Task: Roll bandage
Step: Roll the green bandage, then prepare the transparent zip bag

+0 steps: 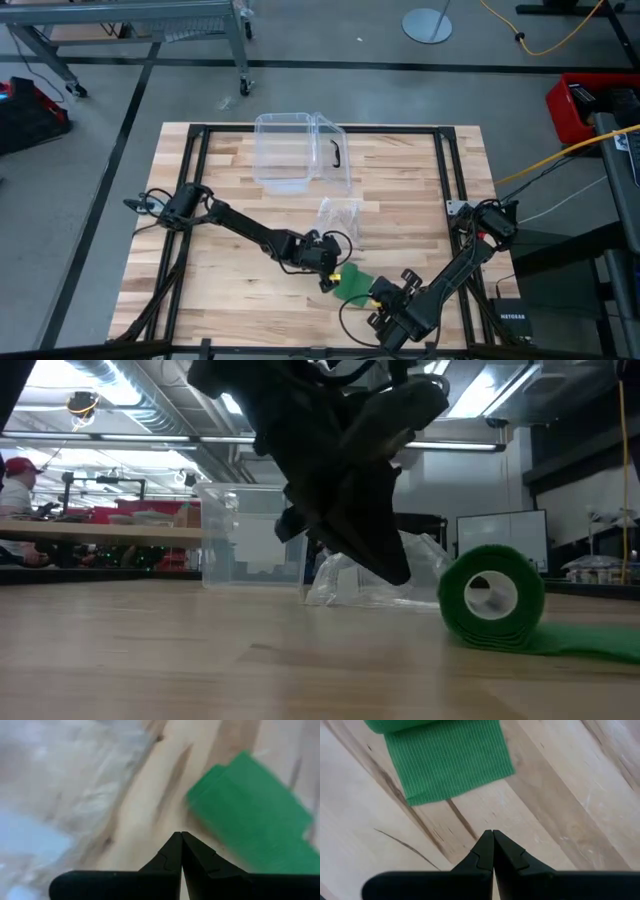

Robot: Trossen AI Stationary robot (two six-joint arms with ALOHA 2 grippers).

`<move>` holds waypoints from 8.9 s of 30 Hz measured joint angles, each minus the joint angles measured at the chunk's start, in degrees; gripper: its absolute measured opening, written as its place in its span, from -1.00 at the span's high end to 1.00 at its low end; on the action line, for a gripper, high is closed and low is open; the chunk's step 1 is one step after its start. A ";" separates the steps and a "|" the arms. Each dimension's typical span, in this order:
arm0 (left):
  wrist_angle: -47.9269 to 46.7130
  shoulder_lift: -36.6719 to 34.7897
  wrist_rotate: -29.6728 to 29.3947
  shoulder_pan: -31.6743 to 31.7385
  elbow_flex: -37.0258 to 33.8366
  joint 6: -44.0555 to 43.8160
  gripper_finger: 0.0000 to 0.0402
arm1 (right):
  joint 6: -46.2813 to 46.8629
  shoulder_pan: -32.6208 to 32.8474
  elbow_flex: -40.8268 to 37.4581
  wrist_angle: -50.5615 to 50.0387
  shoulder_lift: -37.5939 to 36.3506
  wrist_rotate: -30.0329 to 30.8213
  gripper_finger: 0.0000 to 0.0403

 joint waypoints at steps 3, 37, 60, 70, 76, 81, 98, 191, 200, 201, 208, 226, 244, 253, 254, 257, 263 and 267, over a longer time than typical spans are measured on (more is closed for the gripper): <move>7.03 2.29 5.07 -0.48 0.00 -0.56 1.00 | -0.02 -0.01 0.00 0.05 0.00 0.05 0.97; 24.90 5.68 17.57 -0.83 4.37 8.12 1.00 | 11.87 4.70 0.00 -12.97 -0.95 -1.09 0.97; 24.47 4.85 19.18 -0.34 4.37 12.52 0.31 | 17.70 10.35 -5.16 10.01 -2.02 0.06 0.97; 8.23 -1.02 19.76 -0.13 4.42 18.26 0.50 | 23.89 10.40 -13.54 17.30 -1.99 1.85 0.97; -0.14 -1.82 19.78 -0.13 4.42 18.51 0.49 | 23.76 10.47 -13.75 18.23 -2.01 1.54 0.97; -4.03 -1.84 19.77 -0.13 4.42 22.27 0.41 | 22.17 10.44 -13.79 19.11 -2.08 -0.10 0.97; -5.74 -1.86 19.71 -0.06 4.42 27.91 0.31 | 20.77 7.81 -13.16 19.76 -2.16 -9.70 0.77; 6.72 -49.29 0.19 5.95 -42.75 -0.28 0.80 | 14.69 10.09 -13.29 24.17 -3.15 -6.00 0.05; 22.68 -38.79 0.72 7.36 -42.75 0.93 0.80 | 14.67 10.08 -13.29 24.20 -3.15 -5.94 0.05; 23.66 -37.69 1.02 7.85 -42.75 0.38 0.80 | 14.66 10.08 -13.29 24.20 -3.15 -5.94 0.05; 30.15 -31.27 6.06 11.37 -42.75 -1.89 0.80 | 14.66 10.08 -13.29 24.20 -3.15 -5.73 0.05; 39.62 -21.42 11.04 16.90 -42.73 -5.20 0.80 | 14.66 10.08 -13.29 24.28 -3.15 -3.54 0.05; 41.90 -20.64 12.00 18.05 -42.69 -0.82 0.80 | 14.66 10.08 -13.27 24.30 -3.15 -3.47 0.05; 40.50 -20.64 16.12 17.75 -42.69 -0.99 0.80 | 14.64 10.08 -13.27 24.30 -3.15 -3.47 0.05; 40.03 -20.64 16.00 17.76 -42.69 -1.12 0.79 | 14.64 10.08 -13.27 24.30 -3.15 -3.47 0.05; 40.17 -19.81 15.70 17.86 -42.69 -2.79 0.71 | 14.64 10.08 -13.27 24.30 -3.15 -3.47 0.05; 42.14 -15.61 15.55 17.47 -41.48 -4.75 0.37 | 14.64 10.05 -13.27 24.45 -3.15 -3.67 0.05; 42.01 -14.95 15.57 17.44 -40.20 -3.57 0.24 | 14.64 10.03 -13.25 24.52 -3.15 -4.36 0.05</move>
